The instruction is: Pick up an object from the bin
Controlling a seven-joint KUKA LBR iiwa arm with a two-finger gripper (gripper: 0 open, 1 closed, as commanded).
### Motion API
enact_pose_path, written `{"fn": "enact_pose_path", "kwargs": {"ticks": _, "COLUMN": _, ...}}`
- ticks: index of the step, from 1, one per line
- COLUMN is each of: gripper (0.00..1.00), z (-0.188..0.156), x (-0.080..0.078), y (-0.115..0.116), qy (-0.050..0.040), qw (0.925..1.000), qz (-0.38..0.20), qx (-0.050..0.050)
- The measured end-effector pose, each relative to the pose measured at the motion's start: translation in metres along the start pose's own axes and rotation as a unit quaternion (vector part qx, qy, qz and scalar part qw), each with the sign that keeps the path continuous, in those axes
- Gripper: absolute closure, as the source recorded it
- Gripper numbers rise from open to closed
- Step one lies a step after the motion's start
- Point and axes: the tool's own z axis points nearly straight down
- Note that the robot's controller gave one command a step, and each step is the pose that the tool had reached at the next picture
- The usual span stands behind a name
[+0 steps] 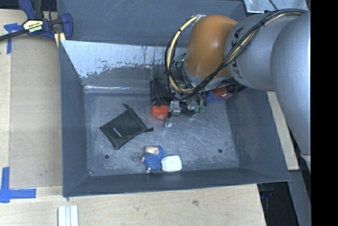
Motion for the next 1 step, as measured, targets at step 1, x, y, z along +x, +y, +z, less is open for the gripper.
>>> {"fn": "enact_pose_path", "kwargs": {"ticks": 1, "gripper": 1.00, "z": -0.0831, "x": -0.0005, "y": -0.0006, "qy": -0.0029, "qw": 1.0000, "qz": 0.000, "qx": 0.000}}
